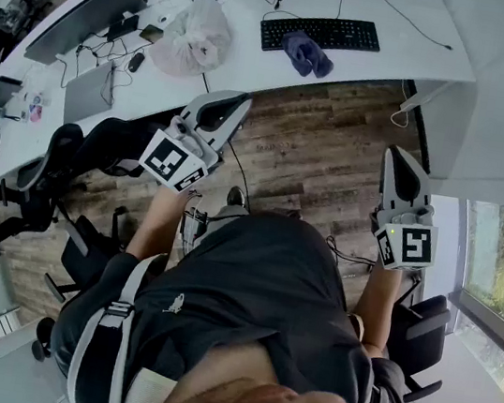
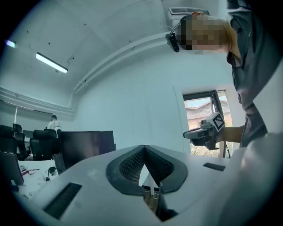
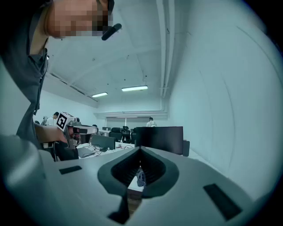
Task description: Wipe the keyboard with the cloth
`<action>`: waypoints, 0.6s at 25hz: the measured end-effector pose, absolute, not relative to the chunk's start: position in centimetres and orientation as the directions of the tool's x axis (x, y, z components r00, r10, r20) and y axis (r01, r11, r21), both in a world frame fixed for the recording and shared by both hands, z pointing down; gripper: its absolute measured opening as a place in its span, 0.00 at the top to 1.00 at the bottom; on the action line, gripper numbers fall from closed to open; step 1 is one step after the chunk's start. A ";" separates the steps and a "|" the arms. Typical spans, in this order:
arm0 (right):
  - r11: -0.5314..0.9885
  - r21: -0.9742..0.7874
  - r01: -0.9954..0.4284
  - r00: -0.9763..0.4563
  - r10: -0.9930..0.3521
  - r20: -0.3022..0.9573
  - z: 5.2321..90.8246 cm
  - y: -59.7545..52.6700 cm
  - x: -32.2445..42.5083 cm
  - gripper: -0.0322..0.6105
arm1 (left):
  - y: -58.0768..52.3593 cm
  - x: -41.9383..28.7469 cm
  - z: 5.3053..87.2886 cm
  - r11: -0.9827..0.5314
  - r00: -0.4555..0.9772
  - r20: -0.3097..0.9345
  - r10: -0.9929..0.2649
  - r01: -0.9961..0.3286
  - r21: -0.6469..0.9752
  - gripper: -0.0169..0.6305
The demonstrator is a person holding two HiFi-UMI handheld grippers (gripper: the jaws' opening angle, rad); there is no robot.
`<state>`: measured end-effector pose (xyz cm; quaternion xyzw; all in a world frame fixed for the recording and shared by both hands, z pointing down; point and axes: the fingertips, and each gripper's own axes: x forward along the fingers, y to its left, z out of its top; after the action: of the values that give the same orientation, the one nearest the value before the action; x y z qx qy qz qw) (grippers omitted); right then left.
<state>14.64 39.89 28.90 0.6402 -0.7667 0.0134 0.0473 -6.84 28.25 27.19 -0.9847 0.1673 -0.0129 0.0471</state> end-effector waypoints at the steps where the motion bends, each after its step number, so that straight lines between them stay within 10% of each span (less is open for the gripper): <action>1: 0.181 0.038 -0.983 -0.177 -0.980 0.089 28.9 40.0 14.9 0.94 | 28.5 -6.5 27.2 -0.940 0.944 0.011 -0.330 -0.327 -0.096 0.97; 15: 0.206 0.001 -0.979 -0.206 -0.977 0.064 29.7 41.0 15.9 0.94 | 30.5 -4.0 28.2 -0.947 0.948 0.053 -0.313 -0.307 -0.090 0.97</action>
<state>15.91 40.99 29.70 0.6297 -0.7762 0.0197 0.0250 -4.02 30.46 28.21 -0.9862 0.1572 -0.0331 0.0402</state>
